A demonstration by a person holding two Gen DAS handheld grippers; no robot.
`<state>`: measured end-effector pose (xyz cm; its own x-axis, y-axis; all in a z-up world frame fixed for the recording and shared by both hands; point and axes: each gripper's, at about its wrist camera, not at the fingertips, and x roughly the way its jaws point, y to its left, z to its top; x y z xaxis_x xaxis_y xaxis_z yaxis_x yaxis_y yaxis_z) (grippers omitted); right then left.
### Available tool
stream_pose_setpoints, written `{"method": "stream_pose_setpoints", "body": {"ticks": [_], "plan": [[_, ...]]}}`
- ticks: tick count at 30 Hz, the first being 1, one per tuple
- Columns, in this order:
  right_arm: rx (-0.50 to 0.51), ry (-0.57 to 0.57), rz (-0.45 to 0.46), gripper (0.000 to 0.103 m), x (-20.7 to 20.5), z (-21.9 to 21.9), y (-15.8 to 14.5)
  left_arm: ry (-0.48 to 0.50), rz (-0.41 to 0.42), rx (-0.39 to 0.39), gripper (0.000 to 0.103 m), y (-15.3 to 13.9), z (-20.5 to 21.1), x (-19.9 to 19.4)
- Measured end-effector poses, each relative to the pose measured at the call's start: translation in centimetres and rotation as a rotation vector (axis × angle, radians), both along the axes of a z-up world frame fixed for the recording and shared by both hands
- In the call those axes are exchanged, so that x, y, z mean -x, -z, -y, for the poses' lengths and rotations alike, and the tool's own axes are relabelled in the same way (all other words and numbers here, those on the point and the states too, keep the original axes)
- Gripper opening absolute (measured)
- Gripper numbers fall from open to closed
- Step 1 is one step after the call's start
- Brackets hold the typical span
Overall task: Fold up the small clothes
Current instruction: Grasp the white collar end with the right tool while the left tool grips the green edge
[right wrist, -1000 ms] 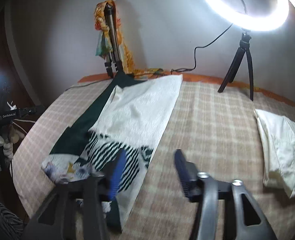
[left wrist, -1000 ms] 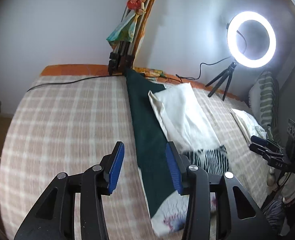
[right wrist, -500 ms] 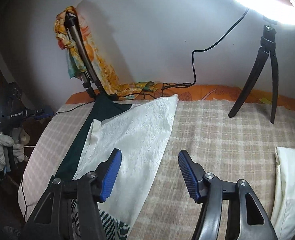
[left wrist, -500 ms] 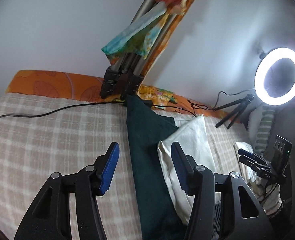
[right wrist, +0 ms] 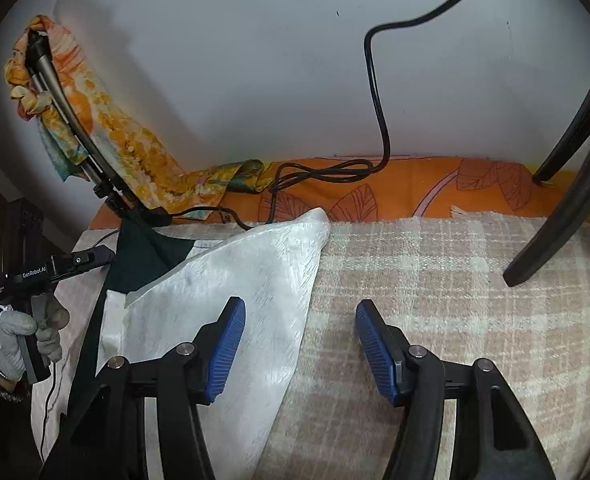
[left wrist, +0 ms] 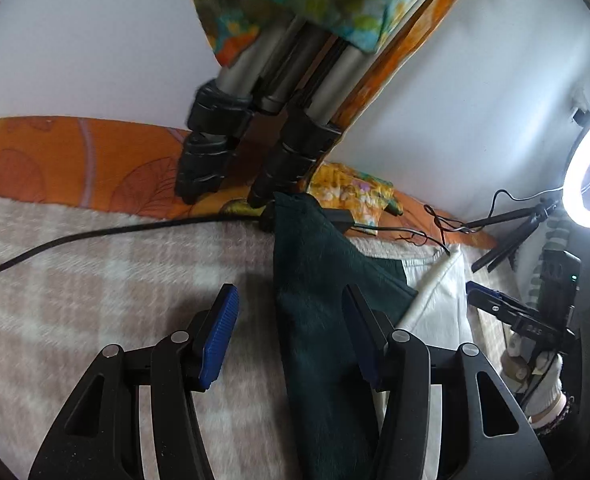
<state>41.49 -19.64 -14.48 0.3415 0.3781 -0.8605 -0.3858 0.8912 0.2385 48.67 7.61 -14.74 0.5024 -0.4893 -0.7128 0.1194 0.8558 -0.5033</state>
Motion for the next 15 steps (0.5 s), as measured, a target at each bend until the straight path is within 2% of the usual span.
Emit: {"method": "stream_pose_setpoints", "body": {"ticks": [6, 7, 9, 11, 12, 13, 14, 15], "plan": [[-0.039, -0.004, 0.012, 0.061, -1.9, -0.6, 0.9, -0.003, 0.025, 0.043, 0.053, 0.1, 0.2, -1.7], [-0.044, -0.006, 0.012, 0.057, -2.2, -0.8, 1.0, -0.005, 0.023, 0.051, 0.050, 0.2, 0.3, -1.9], [-0.046, -0.025, 0.007, 0.042, -2.4, -1.3, 1.1, 0.002, 0.027, 0.066, 0.050, 0.2, 0.5, -2.2], [-0.050, -0.035, -0.006, 0.033, -2.4, -1.9, 1.3, 0.006, 0.036, 0.060, 0.039, 0.2, 0.7, -2.3], [-0.052, -0.036, -0.008, 0.029, -2.5, -2.0, 1.3, 0.021, 0.025, 0.056, 0.021, 0.5, 1.0, -2.5], [-0.058, -0.034, -0.014, 0.019, -2.5, -2.1, 1.3, 0.024, 0.012, 0.045, 0.006, 0.7, 1.2, -2.6], [-0.064, -0.027, -0.022, 0.009, -2.6, -2.1, 1.4, 0.021, 0.014, 0.045, 0.005, 0.9, 1.3, -2.5], [-0.071, -0.012, -0.030, 0.005, -2.6, -2.0, 1.4, 0.018, 0.021, 0.051, 0.005, 0.9, 1.3, -2.4]]}}
